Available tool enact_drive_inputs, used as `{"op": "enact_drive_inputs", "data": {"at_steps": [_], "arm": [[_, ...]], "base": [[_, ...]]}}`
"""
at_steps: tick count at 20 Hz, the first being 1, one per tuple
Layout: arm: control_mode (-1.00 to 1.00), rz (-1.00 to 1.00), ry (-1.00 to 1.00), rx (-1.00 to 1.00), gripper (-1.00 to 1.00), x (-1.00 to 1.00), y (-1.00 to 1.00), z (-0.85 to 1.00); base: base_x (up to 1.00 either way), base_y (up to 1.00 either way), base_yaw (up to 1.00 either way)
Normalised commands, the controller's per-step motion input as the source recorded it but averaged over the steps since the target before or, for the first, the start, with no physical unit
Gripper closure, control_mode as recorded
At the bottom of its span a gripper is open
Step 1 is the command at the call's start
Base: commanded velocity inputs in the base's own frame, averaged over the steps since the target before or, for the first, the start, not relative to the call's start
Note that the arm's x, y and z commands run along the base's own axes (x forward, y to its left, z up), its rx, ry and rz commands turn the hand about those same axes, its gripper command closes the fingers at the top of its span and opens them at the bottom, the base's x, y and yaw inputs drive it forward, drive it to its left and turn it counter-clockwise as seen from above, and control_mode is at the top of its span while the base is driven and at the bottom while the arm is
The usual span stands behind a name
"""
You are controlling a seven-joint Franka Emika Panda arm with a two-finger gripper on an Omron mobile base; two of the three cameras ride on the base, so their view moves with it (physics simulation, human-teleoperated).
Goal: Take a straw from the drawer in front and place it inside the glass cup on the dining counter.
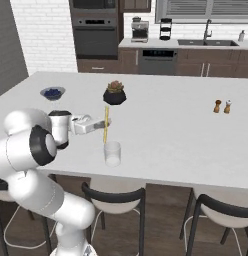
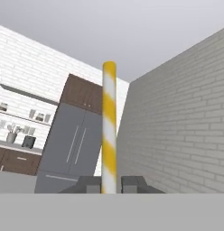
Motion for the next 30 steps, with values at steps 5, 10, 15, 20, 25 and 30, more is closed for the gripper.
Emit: {"op": "enact_drive_inputs", "data": {"at_steps": [5,10,15,20,25,30], "arm": [[-1.0,0.0,0.0,0.0,1.0,0.0,0.18,0.0],[-1.0,0.0,0.0,0.0,1.0,0.12,0.18,-0.01],[-1.0,0.0,0.0,0.0,1.0,0.25,0.0,-0.08],[-1.0,0.0,0.0,0.0,1.0,0.06,-0.06,-0.16],[-1.0,0.0,0.0,0.0,1.0,0.0,-0.06,-0.32],[-1.0,0.0,0.0,0.0,1.0,0.02,0.0,-0.22]], "base": [[0.0,0.0,0.0],[0.0,0.0,0.0],[0.0,0.0,0.0],[0.0,0.0,0.0],[0.0,0.0,0.0],[0.0,0.0,0.0]]}}
